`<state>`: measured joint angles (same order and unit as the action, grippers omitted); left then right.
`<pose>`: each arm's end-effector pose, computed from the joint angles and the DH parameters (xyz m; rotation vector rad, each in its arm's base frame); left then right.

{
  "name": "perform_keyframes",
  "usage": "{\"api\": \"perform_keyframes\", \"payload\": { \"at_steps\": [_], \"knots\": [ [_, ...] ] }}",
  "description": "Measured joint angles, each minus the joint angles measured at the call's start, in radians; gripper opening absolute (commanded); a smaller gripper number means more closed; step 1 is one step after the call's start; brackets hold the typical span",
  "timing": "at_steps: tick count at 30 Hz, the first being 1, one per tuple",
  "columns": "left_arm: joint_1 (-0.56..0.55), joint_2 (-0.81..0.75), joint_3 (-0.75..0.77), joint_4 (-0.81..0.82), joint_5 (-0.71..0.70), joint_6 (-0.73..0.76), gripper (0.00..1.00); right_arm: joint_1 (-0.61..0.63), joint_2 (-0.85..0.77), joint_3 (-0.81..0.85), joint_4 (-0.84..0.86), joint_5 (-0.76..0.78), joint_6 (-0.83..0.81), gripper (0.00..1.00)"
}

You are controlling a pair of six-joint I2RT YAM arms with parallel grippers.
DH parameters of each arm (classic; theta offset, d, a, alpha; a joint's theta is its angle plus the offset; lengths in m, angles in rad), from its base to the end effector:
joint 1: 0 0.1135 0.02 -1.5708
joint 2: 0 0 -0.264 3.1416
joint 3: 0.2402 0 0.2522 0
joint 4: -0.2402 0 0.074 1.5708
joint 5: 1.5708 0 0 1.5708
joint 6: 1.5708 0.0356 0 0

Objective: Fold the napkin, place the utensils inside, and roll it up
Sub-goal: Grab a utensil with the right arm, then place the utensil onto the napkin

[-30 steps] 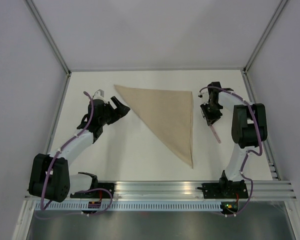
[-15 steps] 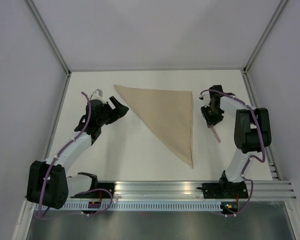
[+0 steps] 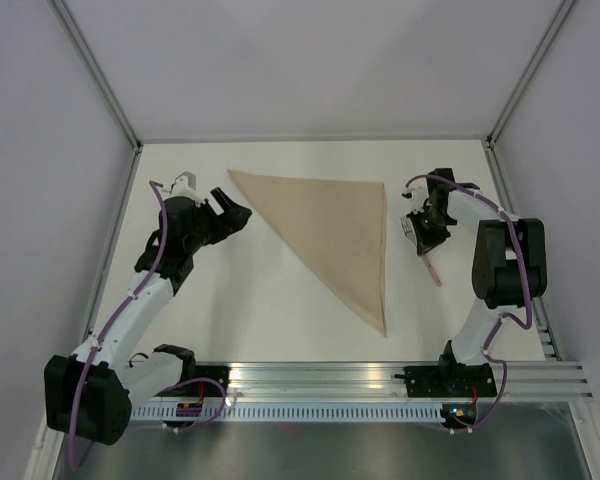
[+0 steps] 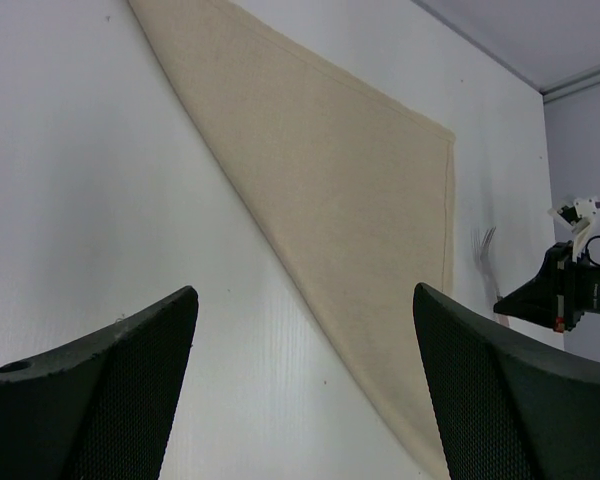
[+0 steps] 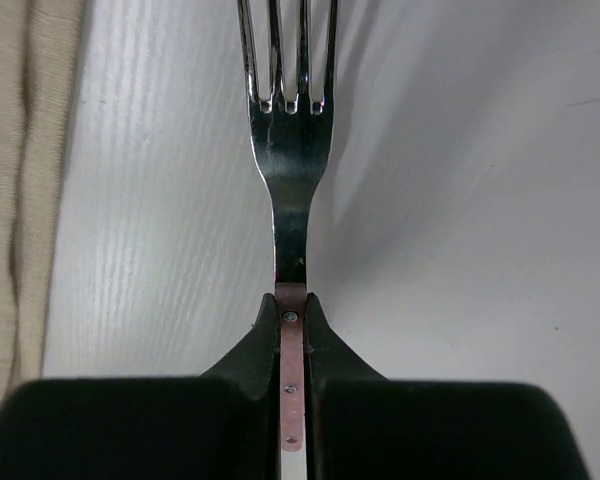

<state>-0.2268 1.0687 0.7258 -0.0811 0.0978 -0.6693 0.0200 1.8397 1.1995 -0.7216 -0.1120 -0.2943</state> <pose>0.2365 -0.0582 0.2740 -0.3877 2.0198 -0.6657 0.3450 0.0109 0.1628 -0.4734 2.8784 0.1201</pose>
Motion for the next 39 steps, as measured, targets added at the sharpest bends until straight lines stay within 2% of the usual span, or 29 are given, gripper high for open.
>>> {"api": "perform_keyframes", "payload": {
  "at_steps": [3, 6, 12, 17, 23, 29, 39],
  "knots": [
    [0.000, -0.051, 0.035, -0.050, -0.013, 0.016, 0.92, 0.010, -0.009, 0.083, -0.074, -0.021, 0.004, 0.00],
    [0.000, -0.105, 0.086, -0.098, -0.018, 0.030, 0.92, 0.050, -0.013, 0.243, -0.130, -0.041, 0.021, 0.00],
    [0.000, -0.185, 0.168, -0.166, -0.018, 0.044, 0.92, 0.239, 0.002, 0.471, -0.162, -0.076, 0.101, 0.01],
    [0.000, -0.227, 0.193, -0.229, -0.024, 0.057, 0.92, 0.435, 0.180, 0.661, -0.182, -0.097, 0.174, 0.00],
    [0.000, -0.277, 0.203, -0.305, -0.064, 0.081, 0.92, 0.606, 0.394, 0.789, -0.206, -0.087, 0.220, 0.00],
    [0.000, -0.310, 0.208, -0.352, -0.078, 0.091, 0.92, 0.634, 0.505, 0.891, -0.219, -0.102, 0.251, 0.00],
    [0.000, -0.294, 0.209, -0.379, -0.091, 0.094, 0.92, 0.636, 0.516, 0.894, -0.222, -0.121, 0.294, 0.00]
  ]
}}
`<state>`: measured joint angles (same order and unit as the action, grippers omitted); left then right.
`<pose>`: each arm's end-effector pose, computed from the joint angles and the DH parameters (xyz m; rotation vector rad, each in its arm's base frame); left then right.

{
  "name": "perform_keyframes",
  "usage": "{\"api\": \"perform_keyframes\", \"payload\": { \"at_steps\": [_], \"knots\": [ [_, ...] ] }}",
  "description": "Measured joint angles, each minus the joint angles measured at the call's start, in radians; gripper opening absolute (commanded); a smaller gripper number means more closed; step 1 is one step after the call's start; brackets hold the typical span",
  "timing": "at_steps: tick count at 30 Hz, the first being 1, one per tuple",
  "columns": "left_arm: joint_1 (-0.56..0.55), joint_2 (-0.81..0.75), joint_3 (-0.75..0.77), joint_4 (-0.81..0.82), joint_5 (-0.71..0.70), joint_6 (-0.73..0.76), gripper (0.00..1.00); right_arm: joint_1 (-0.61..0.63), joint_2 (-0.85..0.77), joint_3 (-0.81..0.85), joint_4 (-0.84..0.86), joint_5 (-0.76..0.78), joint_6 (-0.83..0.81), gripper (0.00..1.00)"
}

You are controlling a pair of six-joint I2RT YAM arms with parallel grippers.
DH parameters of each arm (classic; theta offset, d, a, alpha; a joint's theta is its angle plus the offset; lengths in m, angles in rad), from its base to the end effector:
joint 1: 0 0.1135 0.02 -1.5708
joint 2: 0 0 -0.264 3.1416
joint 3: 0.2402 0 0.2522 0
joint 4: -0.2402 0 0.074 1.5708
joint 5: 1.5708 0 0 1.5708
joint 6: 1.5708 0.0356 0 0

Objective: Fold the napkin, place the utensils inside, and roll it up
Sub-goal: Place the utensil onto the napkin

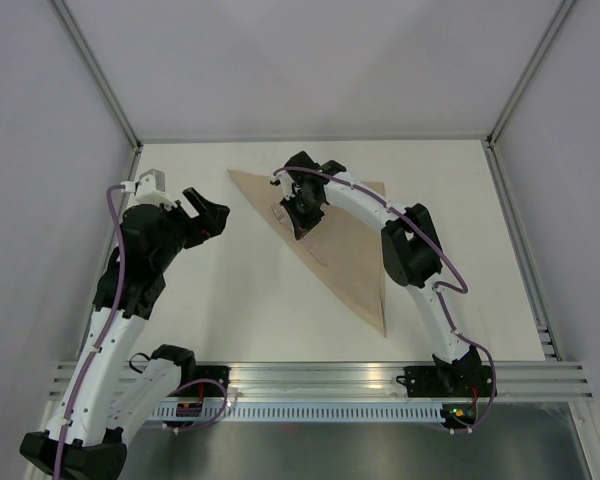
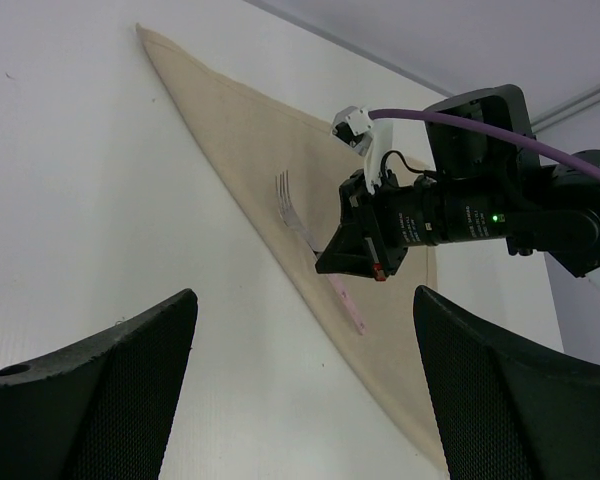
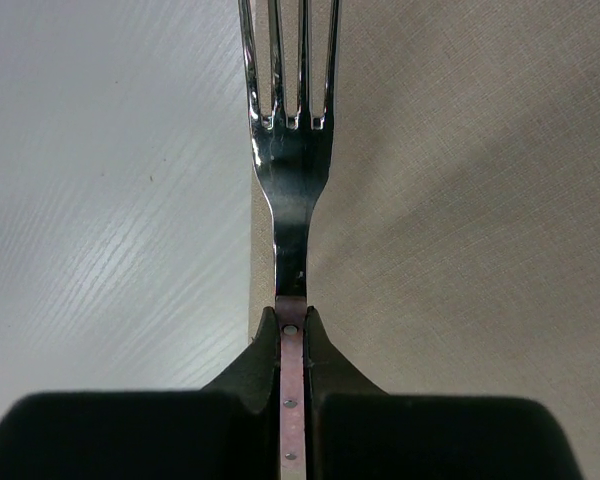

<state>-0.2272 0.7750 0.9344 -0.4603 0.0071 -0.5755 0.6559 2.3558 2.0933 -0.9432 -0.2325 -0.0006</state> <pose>0.1640 -0.0382 0.3639 -0.3260 1.8818 -0.5559 0.3893 0.3099 0.1931 -0.9706 2.6606 0.4813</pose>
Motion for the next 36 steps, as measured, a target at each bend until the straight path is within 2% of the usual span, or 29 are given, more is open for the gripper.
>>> {"api": "perform_keyframes", "payload": {
  "at_steps": [19, 23, 25, 29, 33, 36],
  "knots": [
    [0.000, 0.006, 0.000, -0.003, -0.005, 0.001, 0.92, 0.016, 0.089, 0.036, -0.002, -0.008, 0.007, 0.02],
    [0.000, 0.007, 0.000, -0.003, -0.005, 0.001, 0.95, 0.016, 0.089, 0.037, -0.003, -0.012, 0.006, 0.20],
    [0.000, 0.007, 0.000, -0.003, -0.005, 0.002, 0.95, 0.016, 0.089, 0.037, -0.003, -0.016, 0.006, 0.23],
    [0.000, 0.005, 0.000, -0.002, -0.004, 0.013, 1.00, 0.016, 0.089, 0.037, -0.004, -0.023, 0.006, 0.38],
    [0.000, -0.006, -0.003, 0.006, -0.002, 0.021, 1.00, 0.016, 0.089, 0.041, -0.005, -0.030, 0.005, 0.49],
    [0.000, -0.016, -0.009, 0.021, 0.008, 0.029, 1.00, 0.016, 0.076, 0.040, -0.003, -0.032, 0.001, 0.54]
  ]
}}
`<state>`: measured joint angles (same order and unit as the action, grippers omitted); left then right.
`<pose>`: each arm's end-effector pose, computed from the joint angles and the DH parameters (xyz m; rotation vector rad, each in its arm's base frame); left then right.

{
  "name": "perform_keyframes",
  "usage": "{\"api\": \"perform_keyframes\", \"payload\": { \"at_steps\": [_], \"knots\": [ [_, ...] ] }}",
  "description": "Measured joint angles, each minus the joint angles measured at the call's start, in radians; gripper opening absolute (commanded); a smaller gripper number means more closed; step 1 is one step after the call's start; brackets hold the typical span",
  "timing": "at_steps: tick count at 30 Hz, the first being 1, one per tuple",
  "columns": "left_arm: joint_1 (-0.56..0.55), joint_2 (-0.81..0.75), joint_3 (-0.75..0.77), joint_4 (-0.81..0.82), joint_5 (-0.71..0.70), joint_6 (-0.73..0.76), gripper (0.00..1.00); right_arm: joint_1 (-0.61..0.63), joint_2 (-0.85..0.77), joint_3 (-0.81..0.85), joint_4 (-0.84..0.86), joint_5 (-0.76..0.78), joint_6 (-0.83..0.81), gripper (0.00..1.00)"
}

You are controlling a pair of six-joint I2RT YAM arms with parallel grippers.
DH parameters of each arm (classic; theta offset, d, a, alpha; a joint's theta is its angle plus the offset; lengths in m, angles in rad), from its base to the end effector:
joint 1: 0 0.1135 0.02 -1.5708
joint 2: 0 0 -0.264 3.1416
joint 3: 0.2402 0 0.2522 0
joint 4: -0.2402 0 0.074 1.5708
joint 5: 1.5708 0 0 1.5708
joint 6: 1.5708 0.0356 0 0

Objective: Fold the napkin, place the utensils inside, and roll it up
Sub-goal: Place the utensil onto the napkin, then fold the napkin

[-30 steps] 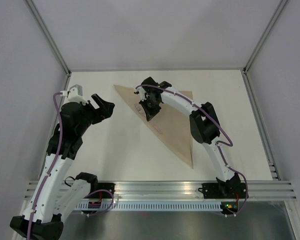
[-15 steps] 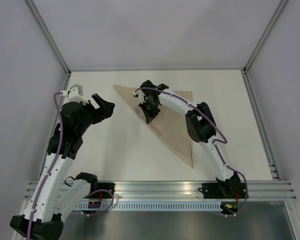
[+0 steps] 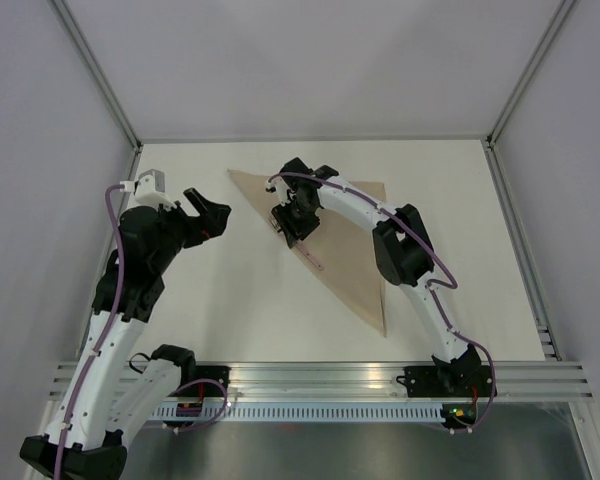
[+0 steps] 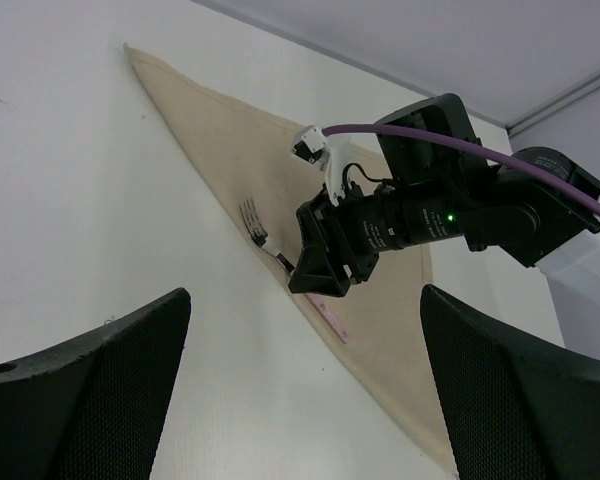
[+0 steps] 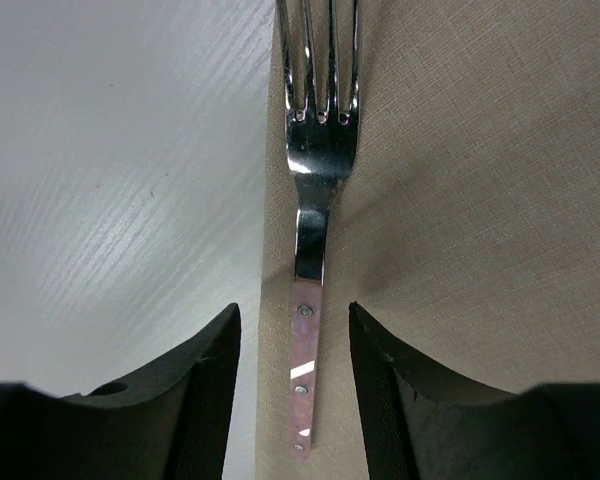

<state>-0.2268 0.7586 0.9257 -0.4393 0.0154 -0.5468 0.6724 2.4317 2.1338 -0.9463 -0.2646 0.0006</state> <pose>0.1612 -0.0378 0.3655 -0.2885 1.8570 -0.5515 0.3907 0.3229 0.1684 -1.0075 2.6945 0.5177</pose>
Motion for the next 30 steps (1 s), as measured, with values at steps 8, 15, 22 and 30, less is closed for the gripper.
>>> {"api": "perform_keyframes", "payload": {
  "at_steps": [8, 15, 22, 30],
  "knots": [
    [-0.032, 0.024, -0.025, 0.129, 0.105, 0.035, 0.98, -0.035, -0.220, -0.047, 0.027, -0.010, -0.004, 0.55],
    [-0.415, 0.143, -0.067, 0.266, -0.043, 0.146, 0.94, -0.403, -0.588, -0.269, 0.112, -0.126, -0.003, 0.55],
    [-0.853, 0.290, -0.270, 0.547, -0.288, 0.388, 0.95, -0.739, -0.801, -0.602, 0.148, -0.150, -0.024, 0.55],
    [-1.086, 0.462, -0.489, 0.933, -0.356, 0.654, 0.95, -0.780, -0.904, -0.774, 0.195, -0.156, -0.030, 0.55]
  ]
}}
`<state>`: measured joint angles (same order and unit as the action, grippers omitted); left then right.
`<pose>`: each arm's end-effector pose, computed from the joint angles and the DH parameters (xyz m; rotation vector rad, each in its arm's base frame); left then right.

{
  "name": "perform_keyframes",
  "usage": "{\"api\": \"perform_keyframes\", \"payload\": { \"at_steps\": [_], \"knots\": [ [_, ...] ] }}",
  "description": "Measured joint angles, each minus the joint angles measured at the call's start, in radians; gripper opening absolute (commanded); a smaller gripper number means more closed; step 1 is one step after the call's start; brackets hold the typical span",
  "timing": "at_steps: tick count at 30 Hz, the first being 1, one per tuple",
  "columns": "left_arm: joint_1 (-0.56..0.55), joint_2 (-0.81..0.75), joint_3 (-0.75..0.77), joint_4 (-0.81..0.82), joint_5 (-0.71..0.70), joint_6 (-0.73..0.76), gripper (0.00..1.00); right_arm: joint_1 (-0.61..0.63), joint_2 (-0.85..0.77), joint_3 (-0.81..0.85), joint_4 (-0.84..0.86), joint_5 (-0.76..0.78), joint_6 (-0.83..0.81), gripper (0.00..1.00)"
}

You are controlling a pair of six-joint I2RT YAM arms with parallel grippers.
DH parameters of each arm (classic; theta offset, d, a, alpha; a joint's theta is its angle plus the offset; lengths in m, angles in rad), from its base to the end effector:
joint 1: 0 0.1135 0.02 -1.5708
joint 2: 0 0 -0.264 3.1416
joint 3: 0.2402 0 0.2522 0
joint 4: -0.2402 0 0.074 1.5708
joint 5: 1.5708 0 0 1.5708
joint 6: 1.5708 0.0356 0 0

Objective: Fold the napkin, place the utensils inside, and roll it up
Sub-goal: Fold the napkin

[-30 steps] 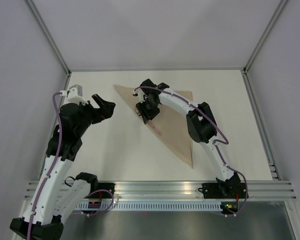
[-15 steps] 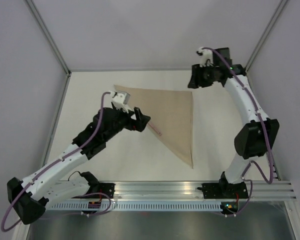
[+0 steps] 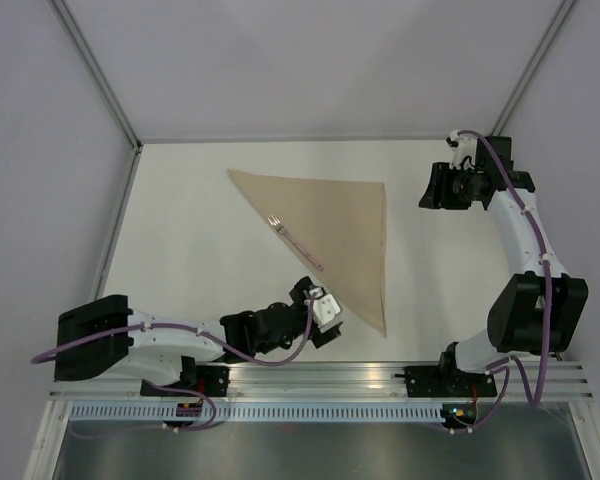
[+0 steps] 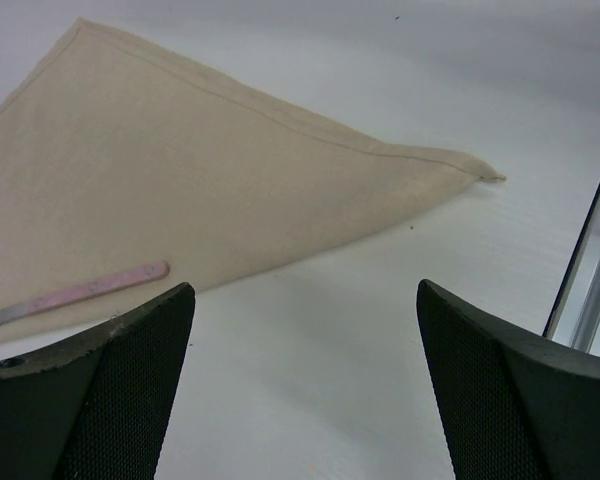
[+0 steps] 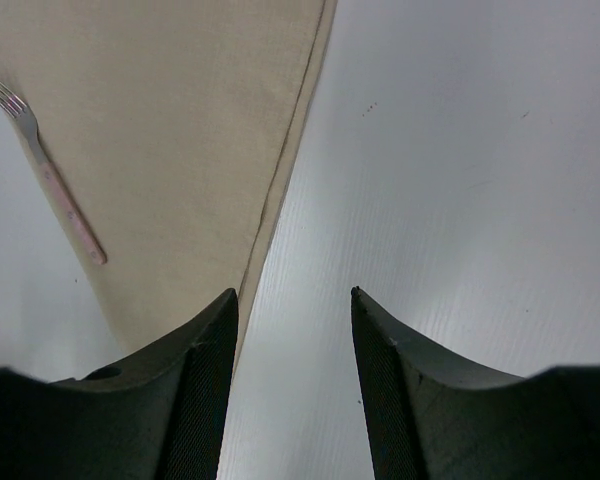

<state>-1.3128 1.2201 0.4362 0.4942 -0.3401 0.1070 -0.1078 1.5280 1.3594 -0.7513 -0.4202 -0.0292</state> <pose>0.0748 -0.2370 0.2002 1.0322 1.5666 -0.5234 0.3245 -0.0205 0.3106 -0.0792 2.4340 0.4607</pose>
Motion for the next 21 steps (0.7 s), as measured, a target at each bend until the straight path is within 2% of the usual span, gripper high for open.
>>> {"api": "perform_keyframes", "payload": {
  "at_steps": [8, 15, 21],
  "knots": [
    [-0.122, 0.313, 0.025, 0.271, -0.063, 0.152, 0.93, -0.001, -0.028, -0.021, 0.061, 0.023, 0.000, 0.55],
    [-0.192, 0.538, 0.157, 0.372, -0.108, 0.264, 0.90, -0.003, -0.041, -0.046, 0.072, 0.037, -0.001, 0.53],
    [-0.203, 0.626, 0.232, 0.398, -0.118, 0.321, 0.82, -0.004, -0.045, -0.046, 0.089, 0.041, -0.001, 0.51]
  ]
}}
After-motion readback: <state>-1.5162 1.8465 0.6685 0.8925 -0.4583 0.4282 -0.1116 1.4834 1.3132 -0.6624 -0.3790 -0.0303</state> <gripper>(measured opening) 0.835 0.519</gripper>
